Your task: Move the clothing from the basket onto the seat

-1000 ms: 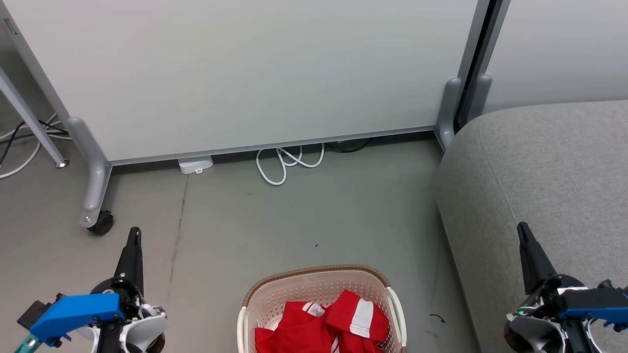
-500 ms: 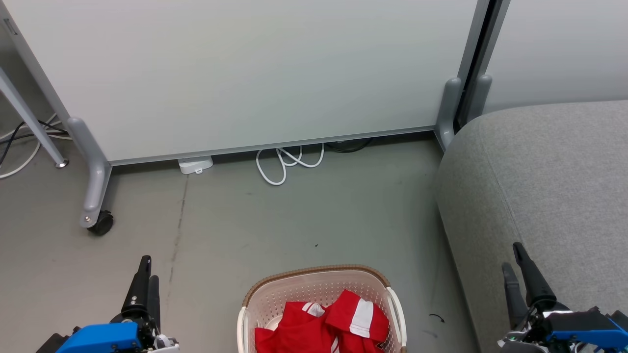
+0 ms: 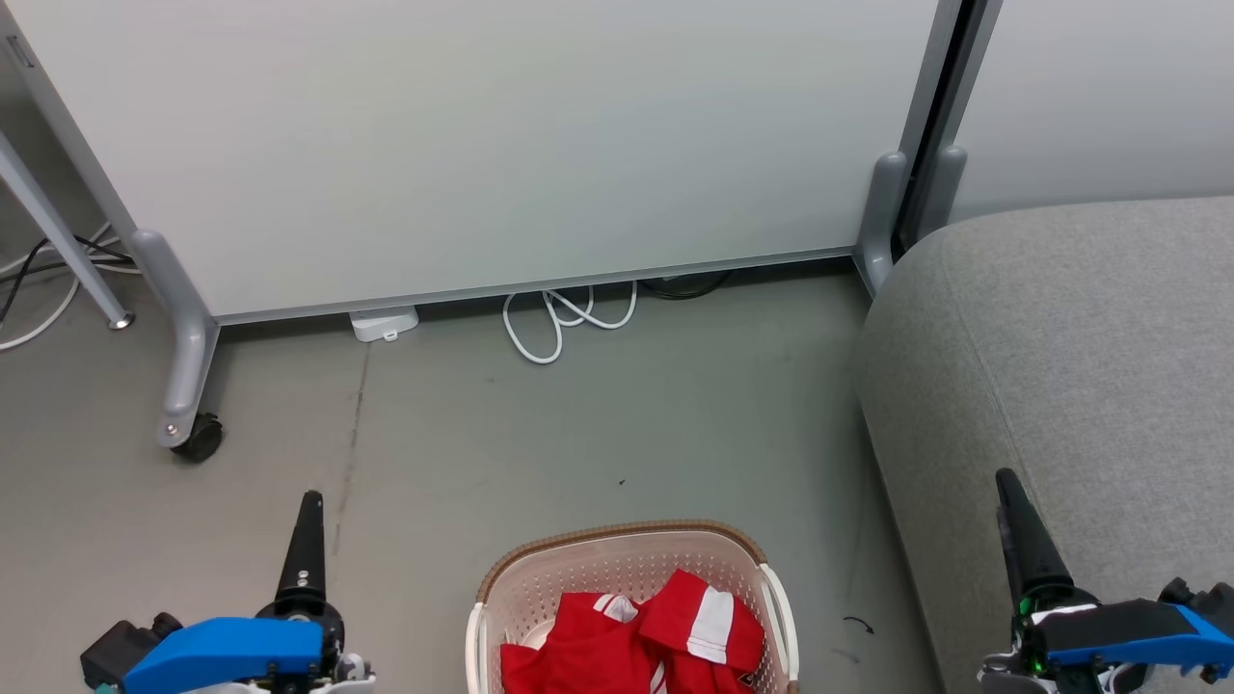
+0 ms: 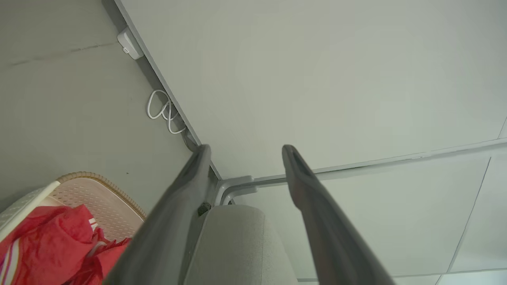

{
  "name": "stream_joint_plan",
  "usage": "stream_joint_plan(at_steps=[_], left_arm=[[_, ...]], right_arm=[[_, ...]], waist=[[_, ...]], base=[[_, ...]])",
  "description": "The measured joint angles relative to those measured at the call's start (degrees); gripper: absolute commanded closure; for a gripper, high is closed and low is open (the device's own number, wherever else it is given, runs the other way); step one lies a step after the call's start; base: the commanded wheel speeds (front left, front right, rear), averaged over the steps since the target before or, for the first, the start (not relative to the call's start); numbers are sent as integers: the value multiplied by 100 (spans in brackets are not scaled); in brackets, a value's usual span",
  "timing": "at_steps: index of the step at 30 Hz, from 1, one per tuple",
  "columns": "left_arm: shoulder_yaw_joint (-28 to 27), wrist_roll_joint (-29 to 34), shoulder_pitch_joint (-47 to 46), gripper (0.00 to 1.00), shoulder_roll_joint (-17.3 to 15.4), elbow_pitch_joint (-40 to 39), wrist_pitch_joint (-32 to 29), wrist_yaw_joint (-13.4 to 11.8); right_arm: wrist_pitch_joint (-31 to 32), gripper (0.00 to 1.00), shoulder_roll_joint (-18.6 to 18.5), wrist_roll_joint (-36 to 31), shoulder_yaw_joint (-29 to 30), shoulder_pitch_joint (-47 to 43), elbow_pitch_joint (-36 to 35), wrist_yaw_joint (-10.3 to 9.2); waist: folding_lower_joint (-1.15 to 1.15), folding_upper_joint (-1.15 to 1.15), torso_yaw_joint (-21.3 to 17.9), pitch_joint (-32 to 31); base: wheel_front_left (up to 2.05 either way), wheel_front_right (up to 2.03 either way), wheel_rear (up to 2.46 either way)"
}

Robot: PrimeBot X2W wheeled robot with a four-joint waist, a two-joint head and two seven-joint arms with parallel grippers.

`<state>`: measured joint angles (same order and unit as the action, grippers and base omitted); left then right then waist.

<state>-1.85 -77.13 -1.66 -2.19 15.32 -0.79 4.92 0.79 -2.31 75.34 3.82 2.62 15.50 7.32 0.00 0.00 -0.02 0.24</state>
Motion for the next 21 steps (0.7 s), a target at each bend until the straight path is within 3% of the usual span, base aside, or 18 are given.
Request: stream_joint_plan(at_steps=[21], left_arm=[[613, 2780, -12, 0, -92, -155, 449, -237]], right_arm=[[-446, 0, -4, -2621, -119, -35, -225, 1]], waist=[[0, 0, 17, 10]], base=[[0, 0, 0]])
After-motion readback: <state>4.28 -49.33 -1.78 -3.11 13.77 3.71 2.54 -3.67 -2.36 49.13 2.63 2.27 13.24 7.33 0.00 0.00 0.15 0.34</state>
